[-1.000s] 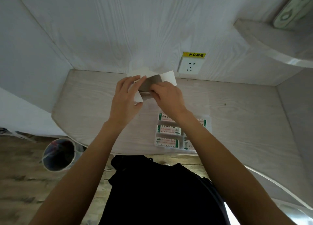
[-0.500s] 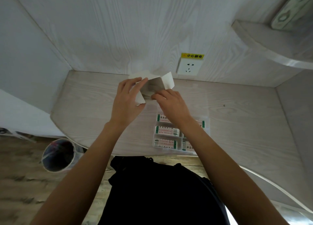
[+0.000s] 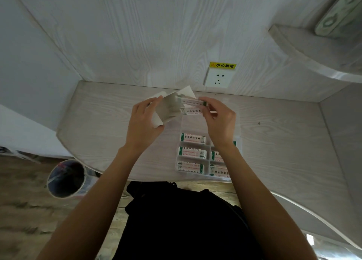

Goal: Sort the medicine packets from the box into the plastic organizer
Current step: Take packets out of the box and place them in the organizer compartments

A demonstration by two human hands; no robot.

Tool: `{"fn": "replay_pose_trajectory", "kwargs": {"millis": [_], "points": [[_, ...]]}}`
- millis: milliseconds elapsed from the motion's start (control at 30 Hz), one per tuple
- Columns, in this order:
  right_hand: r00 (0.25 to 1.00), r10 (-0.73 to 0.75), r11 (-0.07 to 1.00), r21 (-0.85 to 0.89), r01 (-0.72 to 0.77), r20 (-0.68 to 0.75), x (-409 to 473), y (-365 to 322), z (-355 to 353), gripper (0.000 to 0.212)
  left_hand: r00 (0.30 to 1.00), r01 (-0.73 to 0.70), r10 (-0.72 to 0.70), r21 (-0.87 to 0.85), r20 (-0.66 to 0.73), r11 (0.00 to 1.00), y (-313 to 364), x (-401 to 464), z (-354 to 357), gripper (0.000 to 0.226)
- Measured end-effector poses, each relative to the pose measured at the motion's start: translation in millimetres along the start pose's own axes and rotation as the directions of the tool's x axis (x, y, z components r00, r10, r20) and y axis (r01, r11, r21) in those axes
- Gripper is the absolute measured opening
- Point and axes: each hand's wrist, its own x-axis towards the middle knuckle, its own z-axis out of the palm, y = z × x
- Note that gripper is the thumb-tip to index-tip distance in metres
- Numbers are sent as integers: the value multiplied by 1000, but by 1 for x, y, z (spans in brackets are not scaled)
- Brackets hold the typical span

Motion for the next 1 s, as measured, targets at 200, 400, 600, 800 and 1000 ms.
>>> {"fn": "replay_pose_trajectory", "kwargs": {"millis": [200, 400, 600, 800, 1000], "points": [[890, 455, 870, 196, -453, 37, -16, 5, -8, 23, 994, 98, -96, -56, 49, 994, -8, -9, -1, 77], [822, 552, 785, 245, -569, 142, -20, -3, -10, 23, 949, 252, -244, -18, 202, 967, -21, -10, 5, 83], [760, 588, 691, 317, -650, 277, -24, -10, -11, 18, 998, 60, -61, 98, 6, 993, -14, -15, -11, 78], [668, 639, 435, 536, -723, 382, -29, -20, -21, 12, 936, 314, -163, -526, 313, 790, 57, -16, -16, 65], [608, 673, 320, 574, -753, 421, -47, -20, -32, 13, 859, 503, -265, -630, 438, 591, 88, -22, 17, 25]]}}
